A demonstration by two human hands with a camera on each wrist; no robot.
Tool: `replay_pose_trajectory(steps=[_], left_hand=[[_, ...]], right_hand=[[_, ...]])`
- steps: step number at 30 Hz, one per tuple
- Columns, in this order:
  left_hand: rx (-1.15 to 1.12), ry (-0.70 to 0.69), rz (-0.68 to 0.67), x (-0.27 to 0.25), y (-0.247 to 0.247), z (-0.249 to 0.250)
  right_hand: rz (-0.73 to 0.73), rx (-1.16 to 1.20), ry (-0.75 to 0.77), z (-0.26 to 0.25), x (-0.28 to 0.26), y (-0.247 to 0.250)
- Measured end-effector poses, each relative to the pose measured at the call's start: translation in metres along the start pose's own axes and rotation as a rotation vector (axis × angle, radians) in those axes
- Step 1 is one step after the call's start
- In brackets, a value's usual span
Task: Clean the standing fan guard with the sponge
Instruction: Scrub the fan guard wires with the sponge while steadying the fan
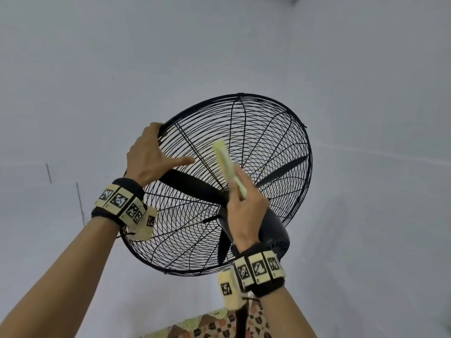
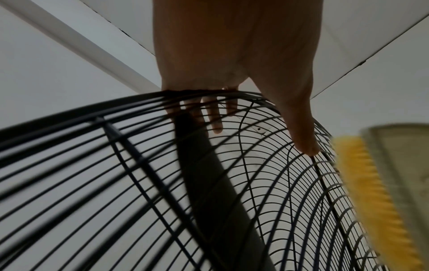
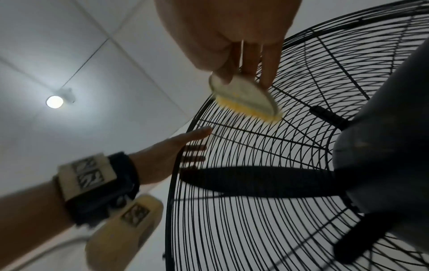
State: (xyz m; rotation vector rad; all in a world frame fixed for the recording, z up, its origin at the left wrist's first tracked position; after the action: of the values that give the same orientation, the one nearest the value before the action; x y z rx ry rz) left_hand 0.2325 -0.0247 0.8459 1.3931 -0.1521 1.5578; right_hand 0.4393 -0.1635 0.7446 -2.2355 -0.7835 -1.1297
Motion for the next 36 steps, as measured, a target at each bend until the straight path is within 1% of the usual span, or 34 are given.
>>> replay_pose_trajectory(steps=[1,2,3,4,5,7,8,9,10,13,14,15,16,19,20,21,22,24,25,26,27,29,31,32,33,36], left_hand=[[0.002,-0.008,0.002,0.000,0.000,0.001],[0.004,-0.011,0.007,0.000,0.000,0.002],[0.004,-0.013,0.013,0.000,0.000,0.003],[0.004,-0.013,0.018,0.001,-0.001,0.003],[0.004,-0.011,0.019,0.001,-0.001,0.003],[0.009,-0.005,0.014,0.002,-0.002,0.001],[0.011,-0.001,0.015,0.002,-0.002,-0.001],[0.011,0.001,0.018,0.002,-0.002,-0.002],[0.010,0.000,0.019,0.001,-0.001,-0.003],[0.015,-0.022,0.026,0.000,-0.001,0.000],[0.016,-0.027,0.025,0.000,-0.001,0.002],[0.014,-0.030,0.024,0.000,-0.002,0.003],[0.012,-0.029,0.024,0.000,-0.002,0.004],[0.018,-0.022,0.032,0.001,-0.002,-0.001],[0.022,-0.017,0.033,0.001,-0.002,-0.003],[0.024,-0.014,0.032,0.001,-0.002,-0.005],[0.027,-0.014,0.030,0.000,-0.002,-0.005],[0.026,-0.025,0.029,-0.001,-0.001,-0.002],[0.023,-0.032,0.031,-0.002,-0.001,0.000],[0.021,-0.036,0.030,-0.002,0.000,0.001],[0.020,-0.034,0.028,-0.001,0.000,0.003],[0.014,-0.022,0.020,-0.001,0.000,0.003],[0.014,-0.010,0.019,-0.001,0.000,0.000],[0.015,-0.006,0.020,-0.001,0.001,-0.002],[0.014,-0.007,0.016,-0.001,0.001,-0.004],[0.018,-0.024,0.016,-0.003,0.002,-0.004]], right_hand=[[0.118,0.006,-0.016,0.002,0.006,0.009],[0.203,0.003,-0.017,0.002,0.010,0.016],[0.236,-0.005,-0.009,0.001,0.012,0.017],[0.215,-0.008,-0.003,0.001,0.012,0.013],[0.149,-0.004,-0.007,0.002,0.009,0.006],[-0.040,-0.015,-0.028,0.005,-0.003,-0.011],[-0.107,-0.021,-0.023,0.005,-0.008,-0.016],[-0.125,-0.021,-0.014,0.005,-0.011,-0.016],[-0.087,-0.010,-0.012,0.004,-0.011,-0.012],[0.165,0.000,-0.020,0.006,0.002,0.009],[0.210,-0.009,-0.018,0.006,0.005,0.011],[0.214,-0.016,-0.018,0.006,0.005,0.009],[0.174,-0.014,-0.021,0.004,0.003,0.004],[-0.078,0.011,-0.041,0.004,-0.015,-0.015],[-0.124,0.029,-0.049,0.004,-0.020,-0.016],[-0.111,0.057,-0.062,0.005,-0.021,-0.012],[-0.049,0.076,-0.072,0.007,-0.019,-0.004],[0.142,0.036,-0.063,0.012,-0.009,0.014],[0.209,-0.003,-0.052,0.015,-0.005,0.020],[0.226,-0.035,-0.044,0.016,-0.002,0.020],[0.194,-0.058,-0.051,0.018,-0.003,0.015],[0.040,-0.080,-0.067,0.019,-0.014,-0.003],[-0.106,-0.082,-0.029,0.014,-0.029,-0.016],[-0.125,-0.068,-0.013,0.012,-0.033,-0.016],[-0.090,-0.046,-0.021,0.013,-0.033,-0.011],[0.152,0.012,-0.112,0.023,-0.018,0.014]])
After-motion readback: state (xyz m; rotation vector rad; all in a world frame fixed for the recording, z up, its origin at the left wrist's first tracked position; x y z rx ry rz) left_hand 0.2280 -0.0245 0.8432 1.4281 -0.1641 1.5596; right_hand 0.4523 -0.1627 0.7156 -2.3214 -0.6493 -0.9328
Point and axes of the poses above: each hand's wrist, its own x-axis towards the middle knuckle, its own y-axis out of the back of the hand, z = x × y, the point moved 7 cm from there along x, towards the middle knuckle, and after that the axes turned 8 degrees about x, right-handed, at the moved point
